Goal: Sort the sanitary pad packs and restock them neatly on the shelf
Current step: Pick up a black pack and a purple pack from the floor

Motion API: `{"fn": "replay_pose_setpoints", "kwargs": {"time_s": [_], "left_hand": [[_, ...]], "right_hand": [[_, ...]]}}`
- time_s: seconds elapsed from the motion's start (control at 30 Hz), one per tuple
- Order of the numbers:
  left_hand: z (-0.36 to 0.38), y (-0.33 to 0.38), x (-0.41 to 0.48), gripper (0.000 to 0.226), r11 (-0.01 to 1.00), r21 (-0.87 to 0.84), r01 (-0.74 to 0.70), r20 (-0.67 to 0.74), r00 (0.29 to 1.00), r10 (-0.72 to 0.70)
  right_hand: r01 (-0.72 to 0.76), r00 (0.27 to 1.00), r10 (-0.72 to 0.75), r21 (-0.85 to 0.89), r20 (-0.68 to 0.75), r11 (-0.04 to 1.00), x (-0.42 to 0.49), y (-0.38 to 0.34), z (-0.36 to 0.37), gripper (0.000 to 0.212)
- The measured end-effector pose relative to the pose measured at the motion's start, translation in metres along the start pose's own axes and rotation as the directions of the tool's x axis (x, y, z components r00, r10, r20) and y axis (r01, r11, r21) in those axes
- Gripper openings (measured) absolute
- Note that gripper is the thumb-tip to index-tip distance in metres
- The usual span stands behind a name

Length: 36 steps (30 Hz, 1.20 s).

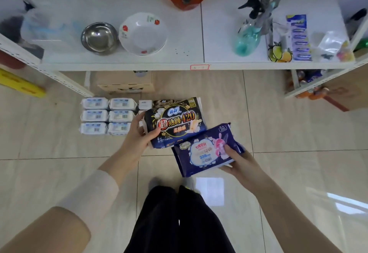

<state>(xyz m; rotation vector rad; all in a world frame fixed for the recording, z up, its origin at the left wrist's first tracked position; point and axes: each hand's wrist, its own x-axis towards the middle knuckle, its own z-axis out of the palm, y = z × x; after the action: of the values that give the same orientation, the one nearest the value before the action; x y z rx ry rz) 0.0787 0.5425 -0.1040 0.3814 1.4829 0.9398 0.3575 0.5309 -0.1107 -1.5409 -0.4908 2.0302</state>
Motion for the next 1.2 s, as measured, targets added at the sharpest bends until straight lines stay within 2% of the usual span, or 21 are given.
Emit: {"fn": "replay_pose_setpoints", "kwargs": {"time_s": [0.1, 0.13, 0.17, 0.23, 0.27, 0.4, 0.47, 0.5, 0.67, 0.73, 0.87, 1.0, 1.13, 1.2], "left_hand": [[-0.001, -0.023, 0.025, 0.069, 0.997, 0.053, 0.057, 0.033, 0.998, -0.059], [-0.003, -0.033, 0.036, 0.068, 0.994, 0.078, 0.07, 0.047, 0.996, -0.073], [-0.005, -0.046, 0.05, 0.067, 0.991, 0.105, 0.081, 0.058, 0.994, -0.088], [-0.014, -0.077, 0.085, 0.068, 0.983, 0.153, 0.105, 0.072, 0.99, -0.118], [-0.02, -0.095, 0.106, 0.069, 0.978, 0.175, 0.115, 0.068, 0.989, -0.129], [-0.05, -0.176, 0.193, 0.068, 0.953, 0.281, 0.111, 0.031, 0.992, -0.124], [-0.065, -0.216, 0.236, 0.069, 0.926, 0.367, 0.086, 0.03, 0.994, -0.104], [-0.073, -0.235, 0.257, 0.07, 0.906, 0.417, 0.068, 0.033, 0.995, -0.09], [-0.102, -0.316, 0.354, 0.07, 0.826, 0.558, -0.075, 0.085, 0.996, 0.033], [-0.109, -0.34, 0.385, 0.069, 0.753, 0.638, -0.161, 0.134, 0.986, 0.097], [-0.123, -0.374, 0.426, 0.066, 0.631, 0.698, -0.339, 0.285, 0.94, 0.189], [-0.132, -0.392, 0.442, 0.067, 0.436, 0.771, -0.463, 0.376, 0.885, 0.275], [-0.139, -0.396, 0.447, 0.066, 0.274, 0.828, -0.489, 0.398, 0.857, 0.327], [-0.144, -0.398, 0.45, 0.064, 0.151, 0.843, -0.517, 0.433, 0.817, 0.38]], "right_hand": [[-0.028, 0.997, 0.029, 0.015, -0.078, 0.999, 0.022, 0.019, -0.02, 0.058], [-0.039, 0.993, 0.04, 0.015, -0.11, 0.999, 0.032, 0.028, -0.027, 0.056], [-0.043, 0.991, 0.044, 0.003, -0.13, 0.999, 0.045, 0.039, -0.035, 0.061], [-0.049, 0.988, 0.043, -0.032, -0.151, 0.998, 0.076, 0.064, -0.051, 0.085], [-0.056, 0.986, 0.048, -0.05, -0.159, 0.997, 0.094, 0.077, -0.058, 0.088], [-0.048, 0.985, 0.033, -0.092, -0.167, 0.995, 0.182, 0.131, -0.087, 0.045], [-0.043, 0.984, 0.019, -0.13, -0.18, 0.991, 0.231, 0.158, -0.098, 0.039], [-0.031, 0.984, 0.007, -0.135, -0.177, 0.99, 0.256, 0.17, -0.104, 0.041], [0.033, 0.992, -0.052, -0.159, -0.114, 0.987, 0.375, 0.224, -0.129, 0.084], [0.072, 0.993, -0.084, -0.136, -0.083, 0.988, 0.413, 0.241, -0.14, 0.086], [0.123, 0.992, -0.124, -0.123, 0.0, 0.985, 0.47, 0.27, -0.157, 0.067], [0.179, 0.983, -0.171, -0.175, 0.061, 0.968, 0.5, 0.289, -0.172, 0.064], [0.24, 0.97, -0.235, -0.427, 0.065, 0.872, 0.504, 0.292, -0.197, 0.054], [0.244, 0.967, -0.246, -0.508, 0.064, 0.826, 0.502, 0.292, -0.208, 0.053]]}}
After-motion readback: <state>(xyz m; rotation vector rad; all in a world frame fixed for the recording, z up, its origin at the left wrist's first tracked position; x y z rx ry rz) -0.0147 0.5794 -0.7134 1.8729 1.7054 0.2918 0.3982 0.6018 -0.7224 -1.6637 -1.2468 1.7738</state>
